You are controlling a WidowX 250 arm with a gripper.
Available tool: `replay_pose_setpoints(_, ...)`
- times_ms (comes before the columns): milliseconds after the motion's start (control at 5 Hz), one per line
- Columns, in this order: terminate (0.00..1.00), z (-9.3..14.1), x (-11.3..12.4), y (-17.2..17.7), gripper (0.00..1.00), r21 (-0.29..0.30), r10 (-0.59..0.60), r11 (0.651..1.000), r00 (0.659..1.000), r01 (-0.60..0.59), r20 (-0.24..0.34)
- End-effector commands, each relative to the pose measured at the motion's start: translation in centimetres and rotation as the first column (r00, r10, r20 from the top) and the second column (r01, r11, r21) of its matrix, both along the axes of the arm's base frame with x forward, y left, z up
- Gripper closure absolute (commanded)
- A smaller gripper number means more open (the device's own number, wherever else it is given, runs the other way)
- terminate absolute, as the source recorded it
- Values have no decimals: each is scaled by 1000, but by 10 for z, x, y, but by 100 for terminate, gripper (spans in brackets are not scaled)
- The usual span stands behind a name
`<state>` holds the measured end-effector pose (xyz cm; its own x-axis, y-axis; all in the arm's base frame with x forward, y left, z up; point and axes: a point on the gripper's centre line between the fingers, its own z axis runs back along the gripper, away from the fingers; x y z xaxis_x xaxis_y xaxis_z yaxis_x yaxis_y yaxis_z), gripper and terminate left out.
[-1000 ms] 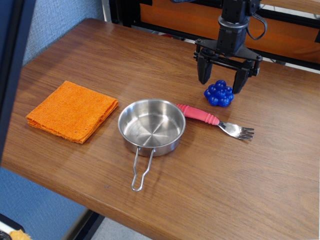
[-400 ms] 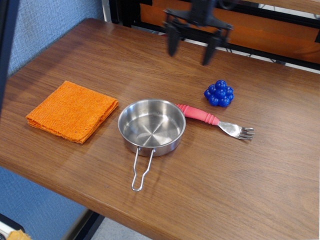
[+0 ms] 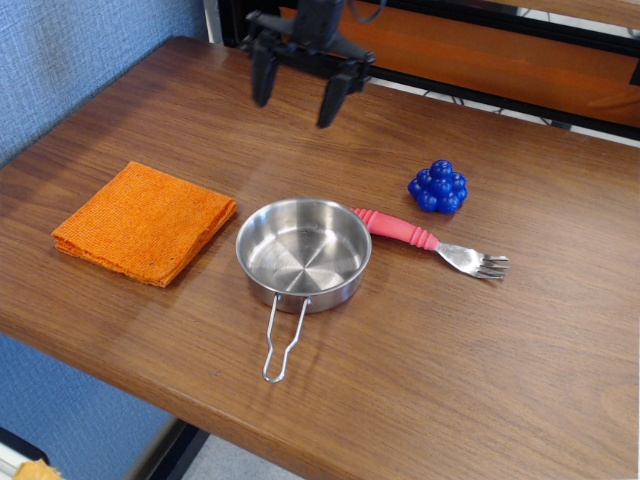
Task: Move the grapes and place it on the center
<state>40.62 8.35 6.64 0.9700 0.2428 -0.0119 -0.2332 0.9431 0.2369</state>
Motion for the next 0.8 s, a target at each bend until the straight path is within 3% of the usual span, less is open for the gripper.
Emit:
replay_pose_setpoints(0, 0, 40, -23, 48, 0, -40, 81, 996, 990, -77, 114)
replay_pose_setpoints(400, 0, 39, -25, 61, 0, -119, 140, 986, 975, -120, 172)
replay_pose_setpoints(600, 0, 39, -25, 61, 0, -119, 140, 986, 975, -120, 172)
